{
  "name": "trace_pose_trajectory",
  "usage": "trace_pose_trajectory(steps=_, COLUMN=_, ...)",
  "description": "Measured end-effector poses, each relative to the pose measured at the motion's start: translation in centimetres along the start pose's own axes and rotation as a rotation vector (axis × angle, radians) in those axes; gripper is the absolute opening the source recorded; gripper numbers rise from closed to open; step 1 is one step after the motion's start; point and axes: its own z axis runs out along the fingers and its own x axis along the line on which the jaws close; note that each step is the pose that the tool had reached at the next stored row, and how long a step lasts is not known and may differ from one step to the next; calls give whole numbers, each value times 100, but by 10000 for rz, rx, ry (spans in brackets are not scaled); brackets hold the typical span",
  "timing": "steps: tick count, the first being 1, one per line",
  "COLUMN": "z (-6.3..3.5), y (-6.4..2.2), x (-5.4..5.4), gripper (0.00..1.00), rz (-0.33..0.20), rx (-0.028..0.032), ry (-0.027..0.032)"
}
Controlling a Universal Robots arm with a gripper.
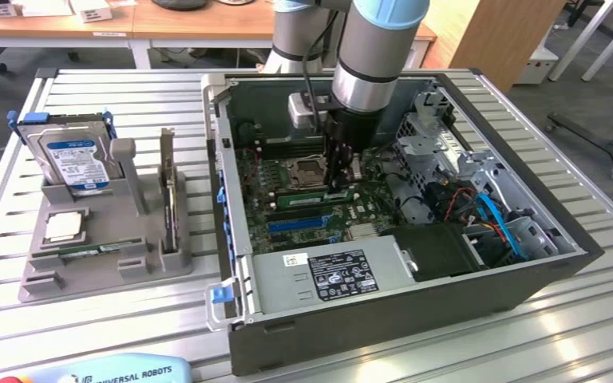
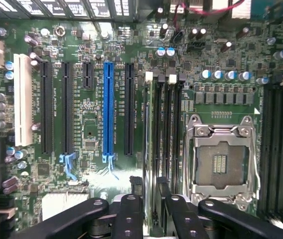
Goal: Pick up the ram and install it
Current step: 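Insert the ram into the slot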
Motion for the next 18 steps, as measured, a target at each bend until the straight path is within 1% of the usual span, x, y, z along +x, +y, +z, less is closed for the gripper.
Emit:
trace_pose_trajectory(steps=12, z=-294, y=1, x=-8, gripper=25, rz=0, rx=1, ry=-1)
trace_pose_trajectory(steps=14, z=-319, y=2, x=-9, gripper=25, rz=0, rx=0, ry=0)
trace_pose_trajectory(steps=18, z=-321, y=1, x=-9, gripper=25, rz=0, rx=1, ry=-1)
